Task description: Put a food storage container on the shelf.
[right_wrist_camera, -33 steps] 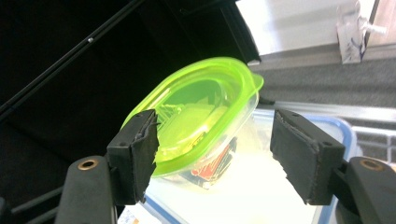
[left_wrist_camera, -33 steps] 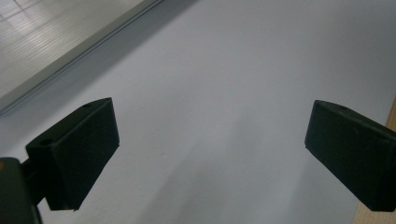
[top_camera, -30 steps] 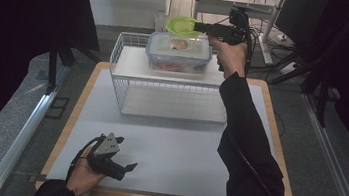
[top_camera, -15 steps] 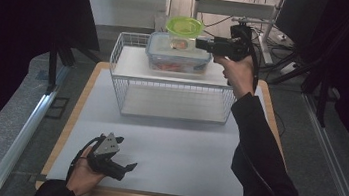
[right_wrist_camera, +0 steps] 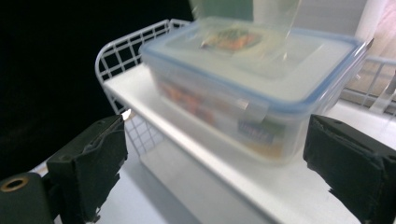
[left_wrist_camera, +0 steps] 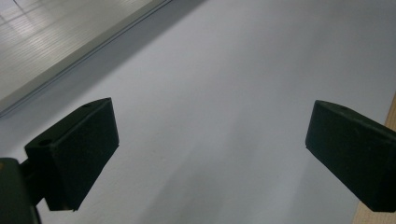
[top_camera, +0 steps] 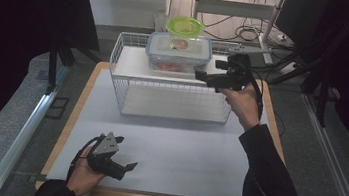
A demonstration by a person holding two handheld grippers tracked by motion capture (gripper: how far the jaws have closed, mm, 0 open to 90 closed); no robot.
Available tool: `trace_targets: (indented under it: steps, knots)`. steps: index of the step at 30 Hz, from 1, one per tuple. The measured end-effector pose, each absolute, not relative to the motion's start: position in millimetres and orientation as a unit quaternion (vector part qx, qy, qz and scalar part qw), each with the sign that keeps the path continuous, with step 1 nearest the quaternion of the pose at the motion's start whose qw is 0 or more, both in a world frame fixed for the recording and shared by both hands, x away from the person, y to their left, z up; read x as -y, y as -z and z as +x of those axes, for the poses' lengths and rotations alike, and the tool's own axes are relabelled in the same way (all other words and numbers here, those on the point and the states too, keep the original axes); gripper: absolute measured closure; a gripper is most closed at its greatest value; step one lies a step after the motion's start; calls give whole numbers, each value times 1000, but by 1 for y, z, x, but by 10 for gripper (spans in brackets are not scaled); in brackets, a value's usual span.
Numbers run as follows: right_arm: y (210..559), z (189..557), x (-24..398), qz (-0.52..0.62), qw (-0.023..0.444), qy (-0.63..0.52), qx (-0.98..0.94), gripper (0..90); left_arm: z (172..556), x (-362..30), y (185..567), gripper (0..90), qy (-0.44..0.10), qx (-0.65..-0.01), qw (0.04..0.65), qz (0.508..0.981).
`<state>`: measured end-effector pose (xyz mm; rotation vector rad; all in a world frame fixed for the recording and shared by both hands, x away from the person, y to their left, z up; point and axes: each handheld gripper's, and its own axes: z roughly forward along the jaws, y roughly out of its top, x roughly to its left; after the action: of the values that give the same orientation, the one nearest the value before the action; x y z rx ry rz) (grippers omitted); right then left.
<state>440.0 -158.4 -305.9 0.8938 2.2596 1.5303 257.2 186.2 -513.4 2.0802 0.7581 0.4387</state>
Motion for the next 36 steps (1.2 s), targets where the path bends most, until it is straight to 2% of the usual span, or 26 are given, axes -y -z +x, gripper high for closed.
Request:
trace_targets:
  steps: [27,31,36]
  knots:
    - [374,392,167,273,151,-503,-806,40,257,-185,514,23,-176,-302,426,835]
    - [388,387,171,277,151,-495,-810,0,257,-185,514,23,-176,-302,426,835]
    - [399,375,176,280,164,-487,-811,0,256,-185,513,23,-177,-300,426,835]
